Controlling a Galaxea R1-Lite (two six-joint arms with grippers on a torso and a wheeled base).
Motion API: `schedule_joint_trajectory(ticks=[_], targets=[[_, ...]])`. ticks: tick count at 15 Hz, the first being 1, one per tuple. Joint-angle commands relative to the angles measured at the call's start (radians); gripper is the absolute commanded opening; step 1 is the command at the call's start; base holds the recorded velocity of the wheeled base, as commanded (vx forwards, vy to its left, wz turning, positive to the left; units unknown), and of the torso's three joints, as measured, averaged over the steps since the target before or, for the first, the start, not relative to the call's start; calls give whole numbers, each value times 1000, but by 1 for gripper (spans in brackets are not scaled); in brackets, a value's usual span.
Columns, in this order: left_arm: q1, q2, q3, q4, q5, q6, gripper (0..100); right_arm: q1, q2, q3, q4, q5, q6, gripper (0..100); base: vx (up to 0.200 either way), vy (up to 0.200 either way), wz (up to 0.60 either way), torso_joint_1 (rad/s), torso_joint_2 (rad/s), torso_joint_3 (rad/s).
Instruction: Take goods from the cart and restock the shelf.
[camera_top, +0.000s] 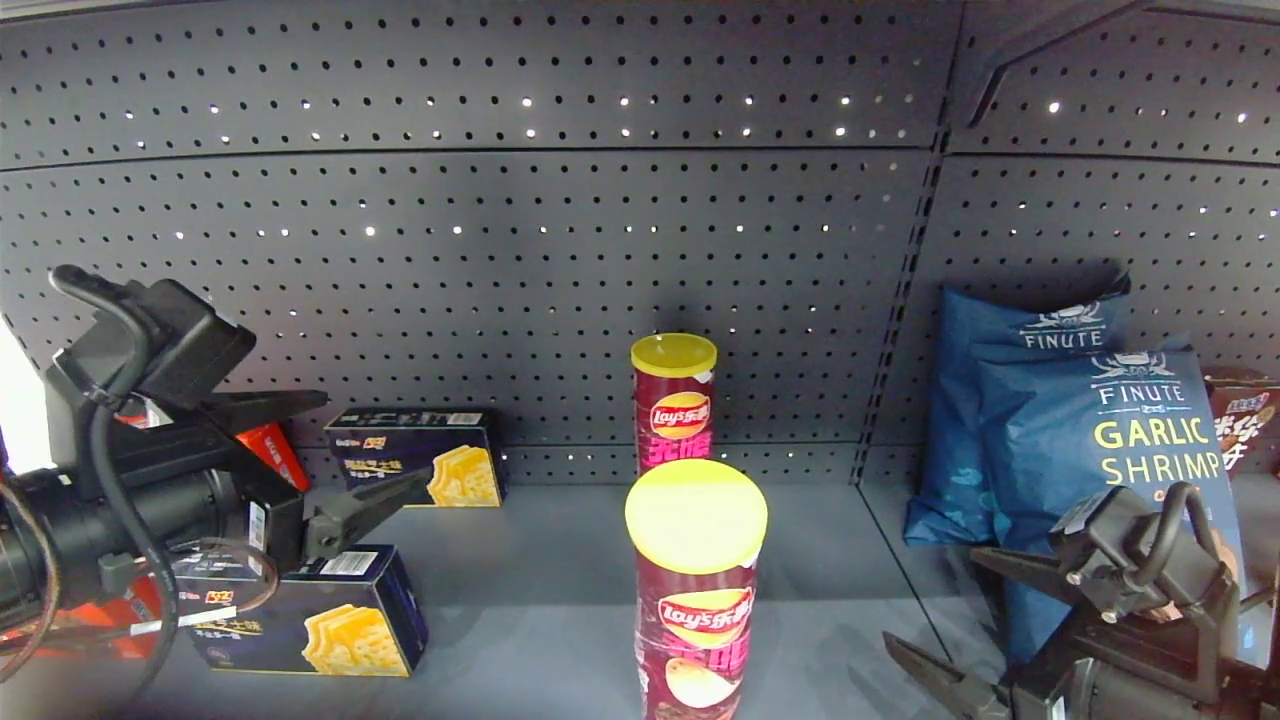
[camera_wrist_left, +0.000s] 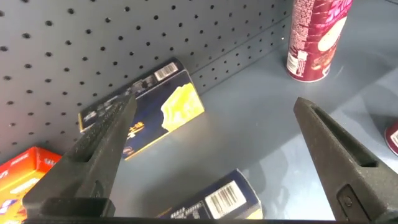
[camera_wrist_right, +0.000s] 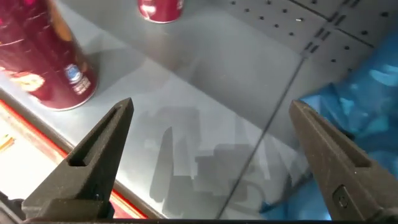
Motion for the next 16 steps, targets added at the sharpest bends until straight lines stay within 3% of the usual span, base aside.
schedule_joint_trajectory(ticks=[1, 5, 8, 9, 10, 13, 16], targets=[[11, -69, 3, 0, 2, -39, 100, -43, -56, 14, 0, 0, -1, 100, 0, 0, 0, 0, 0, 0], [33, -216, 35, 0, 5, -121, 100, -218, -250, 65, 11, -32, -7, 100, 0, 0, 0, 0, 0, 0], [86, -373, 139, 5, 6, -124, 100, -442, -427, 126, 15, -34, -2, 100, 0, 0, 0, 0, 0, 0], [89, -391, 155, 5, 8, -124, 100, -462, -445, 135, 15, -34, -2, 100, 0, 0, 0, 0, 0, 0], [96, -477, 241, 8, 32, -125, 100, -554, -522, 189, 15, -34, 2, 100, 0, 0, 0, 0, 0, 0], [94, -631, 406, 11, 107, -127, 100, -644, -632, 288, 15, -34, 4, 100, 0, 0, 0, 0, 0, 0], [96, -713, 484, 14, 181, -136, 100, -669, -747, 299, 136, -34, 2, 100, 0, 0, 0, 0, 0, 0]])
